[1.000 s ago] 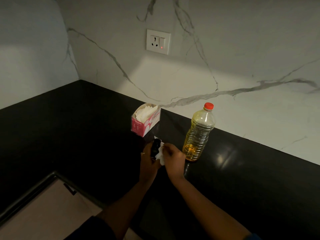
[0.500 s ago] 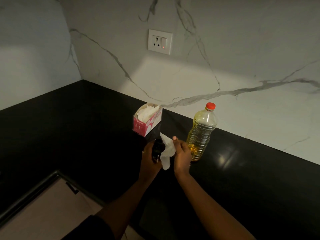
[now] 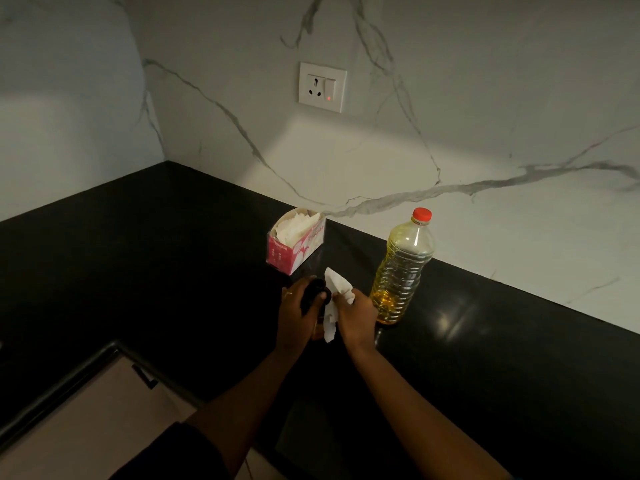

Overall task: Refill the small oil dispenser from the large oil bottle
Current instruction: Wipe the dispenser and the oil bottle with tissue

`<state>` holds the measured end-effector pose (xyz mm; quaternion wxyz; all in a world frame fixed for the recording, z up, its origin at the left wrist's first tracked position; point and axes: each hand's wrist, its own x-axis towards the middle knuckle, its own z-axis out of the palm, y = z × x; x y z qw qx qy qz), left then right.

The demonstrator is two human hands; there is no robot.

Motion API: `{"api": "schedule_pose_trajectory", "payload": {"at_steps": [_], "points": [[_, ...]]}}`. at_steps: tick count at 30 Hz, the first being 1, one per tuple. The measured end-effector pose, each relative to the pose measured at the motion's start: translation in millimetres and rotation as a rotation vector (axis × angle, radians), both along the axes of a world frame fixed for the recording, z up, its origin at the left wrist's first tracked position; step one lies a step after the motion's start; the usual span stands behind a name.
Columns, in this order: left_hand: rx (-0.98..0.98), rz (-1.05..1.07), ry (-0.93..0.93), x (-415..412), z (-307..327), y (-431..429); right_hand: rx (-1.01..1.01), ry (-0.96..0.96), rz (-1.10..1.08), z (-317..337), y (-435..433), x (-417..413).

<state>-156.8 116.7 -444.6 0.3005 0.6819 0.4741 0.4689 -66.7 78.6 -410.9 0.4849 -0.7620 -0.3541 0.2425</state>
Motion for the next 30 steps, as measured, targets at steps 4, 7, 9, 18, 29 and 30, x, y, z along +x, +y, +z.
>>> {"api": "schedule_pose_trajectory", "payload": {"at_steps": [4, 7, 9, 18, 29, 30], "points": [[-0.136, 0.021, 0.063, 3, 0, 2, -0.018, -0.023, -0.008, 2, 2, -2], [-0.203, 0.011, 0.085, 3, 0, 1, 0.008, 0.001, -0.051, 6, 0, -1], [-0.199, -0.003, 0.074, 3, 0, 1, 0.066, 0.052, -0.149, 10, -2, 1], [-0.164, -0.014, 0.141, -1, 1, -2, 0.104, -0.431, 0.278, 0, -10, 2], [-0.129, -0.077, 0.198, -6, 1, -9, -0.113, -0.601, 0.478, -12, -21, -5], [-0.122, -0.086, 0.182, -6, 0, -9, -0.123, -0.601, 0.475, -13, -23, -5]]}}
